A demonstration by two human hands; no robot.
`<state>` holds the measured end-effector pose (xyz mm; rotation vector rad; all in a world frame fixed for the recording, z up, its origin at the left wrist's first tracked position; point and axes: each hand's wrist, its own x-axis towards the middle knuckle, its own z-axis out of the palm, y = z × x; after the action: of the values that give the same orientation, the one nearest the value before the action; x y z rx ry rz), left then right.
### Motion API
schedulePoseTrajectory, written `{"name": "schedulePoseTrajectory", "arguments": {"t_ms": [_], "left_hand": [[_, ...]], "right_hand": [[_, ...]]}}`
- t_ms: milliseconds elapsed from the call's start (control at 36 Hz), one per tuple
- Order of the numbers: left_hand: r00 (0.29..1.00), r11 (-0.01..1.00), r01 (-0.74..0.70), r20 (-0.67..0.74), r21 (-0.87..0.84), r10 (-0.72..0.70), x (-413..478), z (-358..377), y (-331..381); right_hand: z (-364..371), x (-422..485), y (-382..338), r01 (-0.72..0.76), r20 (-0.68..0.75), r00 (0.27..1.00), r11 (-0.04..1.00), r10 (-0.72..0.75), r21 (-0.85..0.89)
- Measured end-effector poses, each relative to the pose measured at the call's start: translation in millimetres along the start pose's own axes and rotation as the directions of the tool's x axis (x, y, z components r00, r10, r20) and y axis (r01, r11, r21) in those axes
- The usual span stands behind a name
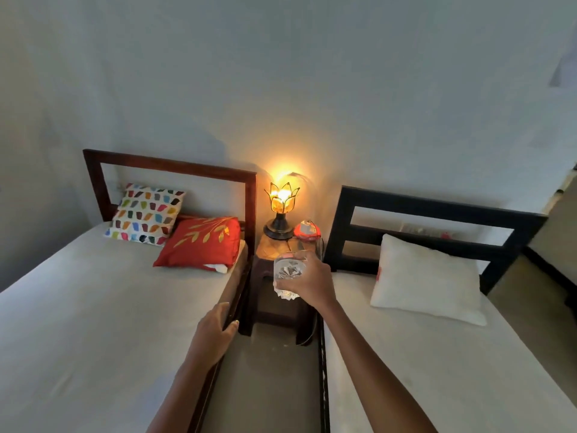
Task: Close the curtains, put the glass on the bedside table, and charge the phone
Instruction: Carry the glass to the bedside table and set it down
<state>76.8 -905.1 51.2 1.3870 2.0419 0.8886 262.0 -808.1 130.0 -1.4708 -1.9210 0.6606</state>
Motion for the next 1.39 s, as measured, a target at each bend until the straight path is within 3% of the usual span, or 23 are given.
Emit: {"name": "schedulePoseTrajectory", "arguments": {"t_ms": [361,528,750,944,1056,1167,1389], "left_hand": [[0.997,0.998,-0.056,0.052,-0.036,0.057,226.6,-6.6,36.3],[0.997,0.994,-0.022,0.071,-0.107,0.030,291.8,-5.8,31.7],[0.996,0.993,0.048,0.084,-0.111,-0.039,363.5,14.1,14.9],[0.988,0.984,0.141,0.070,-0.106,-0.134,431.9,47.5,4.7],[0.953,0.966,0.257,0.179,-0.037,-0.246,471.9,69.9,-1.7],[0.956,0.957,0.288,0.070,-0.047,-0.284,496.3,93.1,-0.5],[0.943,0.944,0.328,0.067,-0.028,-0.326,538.9,128.5,-14.4]], "right_hand": [[60.6,210.8,13.0,-0.048,-0.047,0.998,0.999,0.049,0.020],[81.8,284.3,20.6,-0.107,-0.072,0.992,0.994,0.108,0.012],[111.6,372.1,48.4,-0.139,-0.078,0.986,0.986,0.146,0.089],[152.8,446.4,100.2,-0.164,-0.046,0.985,0.986,0.165,0.037],[181.3,483.6,133.9,-0.182,0.014,0.983,0.983,0.181,0.016],[209.7,513.0,162.9,-0.198,0.047,0.979,0.980,0.197,0.007],[266.8,550.0,216.9,-0.239,0.060,0.970,0.969,0.235,0.064]]}}
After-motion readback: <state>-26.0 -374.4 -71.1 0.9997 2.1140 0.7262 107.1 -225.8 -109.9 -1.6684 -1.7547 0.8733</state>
